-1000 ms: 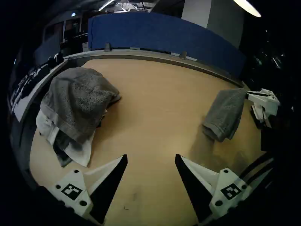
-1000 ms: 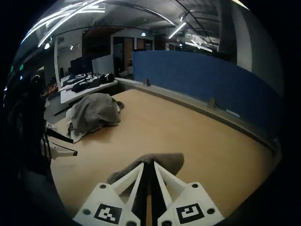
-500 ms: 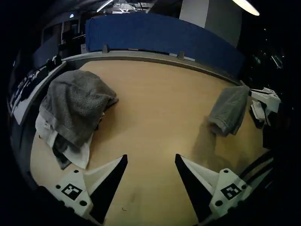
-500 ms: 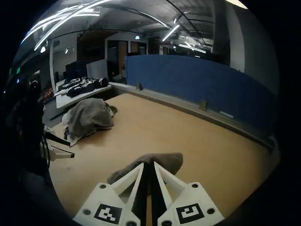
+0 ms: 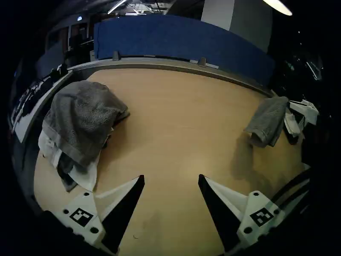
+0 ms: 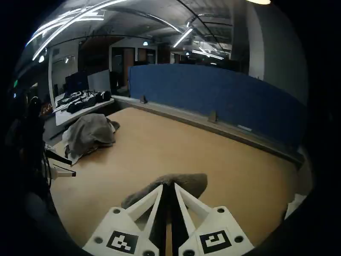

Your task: Fold towel

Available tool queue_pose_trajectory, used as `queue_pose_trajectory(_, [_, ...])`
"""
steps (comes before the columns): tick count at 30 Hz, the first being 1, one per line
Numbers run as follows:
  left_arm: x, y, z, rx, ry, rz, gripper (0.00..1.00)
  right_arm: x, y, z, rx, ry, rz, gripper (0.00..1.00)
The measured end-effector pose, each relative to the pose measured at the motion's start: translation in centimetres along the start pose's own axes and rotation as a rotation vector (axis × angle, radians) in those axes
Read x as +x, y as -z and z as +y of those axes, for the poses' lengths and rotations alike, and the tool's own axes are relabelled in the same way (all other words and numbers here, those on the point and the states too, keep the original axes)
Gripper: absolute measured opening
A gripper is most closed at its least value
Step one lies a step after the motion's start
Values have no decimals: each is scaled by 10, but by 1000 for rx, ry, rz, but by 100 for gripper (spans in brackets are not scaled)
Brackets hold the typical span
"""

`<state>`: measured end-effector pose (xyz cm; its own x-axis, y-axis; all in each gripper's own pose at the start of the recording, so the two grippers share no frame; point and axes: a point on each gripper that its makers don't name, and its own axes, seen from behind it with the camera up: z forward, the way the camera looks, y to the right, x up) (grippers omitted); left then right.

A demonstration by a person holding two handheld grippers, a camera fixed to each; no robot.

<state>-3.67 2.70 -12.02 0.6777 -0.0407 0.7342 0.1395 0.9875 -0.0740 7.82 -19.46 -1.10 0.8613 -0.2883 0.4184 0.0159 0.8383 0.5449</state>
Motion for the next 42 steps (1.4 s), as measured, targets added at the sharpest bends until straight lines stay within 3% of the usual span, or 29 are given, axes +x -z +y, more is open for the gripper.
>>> queue_pose_trajectory(24, [8,-12,31,0,-13,-4,94,-21,49,103,-117,-36,0,3])
queue_pose_trajectory(42, [6,-15,40,15,-33,-12,94,-33,64,174,-185,-48,-20,3])
